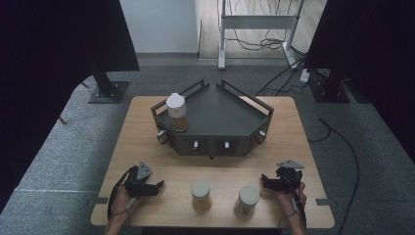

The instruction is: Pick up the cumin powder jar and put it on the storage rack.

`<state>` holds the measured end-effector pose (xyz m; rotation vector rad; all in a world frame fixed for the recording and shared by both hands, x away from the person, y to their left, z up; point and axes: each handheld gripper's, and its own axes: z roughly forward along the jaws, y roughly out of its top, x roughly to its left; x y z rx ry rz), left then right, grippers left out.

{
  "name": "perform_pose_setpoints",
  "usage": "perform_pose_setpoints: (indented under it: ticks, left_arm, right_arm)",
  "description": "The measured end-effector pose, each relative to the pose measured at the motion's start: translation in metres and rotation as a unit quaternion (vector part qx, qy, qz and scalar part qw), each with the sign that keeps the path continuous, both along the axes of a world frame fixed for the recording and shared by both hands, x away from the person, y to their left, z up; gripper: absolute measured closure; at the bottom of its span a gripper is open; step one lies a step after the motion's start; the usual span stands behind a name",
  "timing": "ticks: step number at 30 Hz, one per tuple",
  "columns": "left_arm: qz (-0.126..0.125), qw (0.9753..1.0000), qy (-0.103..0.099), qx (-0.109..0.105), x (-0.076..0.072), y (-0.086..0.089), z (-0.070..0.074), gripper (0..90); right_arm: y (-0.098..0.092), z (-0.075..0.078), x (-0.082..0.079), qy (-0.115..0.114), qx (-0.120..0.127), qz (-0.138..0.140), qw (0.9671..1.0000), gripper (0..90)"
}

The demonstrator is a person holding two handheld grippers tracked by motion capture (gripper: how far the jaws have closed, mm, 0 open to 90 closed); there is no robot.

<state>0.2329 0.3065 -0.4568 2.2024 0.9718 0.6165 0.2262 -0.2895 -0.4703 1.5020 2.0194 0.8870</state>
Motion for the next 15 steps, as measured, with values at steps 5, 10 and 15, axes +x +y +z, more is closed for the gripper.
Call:
perform_pose_setpoints:
  ticks: [5,10,15]
  left_arm:
    - [-0.002,0.9999,0.006,-0.015,0.003,0.004,-0.003,15.9]
    - [-0.004,0.9991,0.015,-0.04,0.007,0.014,-0.007,14.3]
    - [-0.003,0.9982,0.026,-0.054,0.011,0.02,-0.009,11.9]
  right_arm:
    - [-0.003,0.0,-0.001,-0.003,0.002,0.0,1.0,4.9]
    - [-0.005,0.0,-0.003,-0.003,0.007,-0.003,1.0,4.9]
    - [-0.004,0.006,-0.01,-0.019,0.002,0.001,0.9998,4.8]
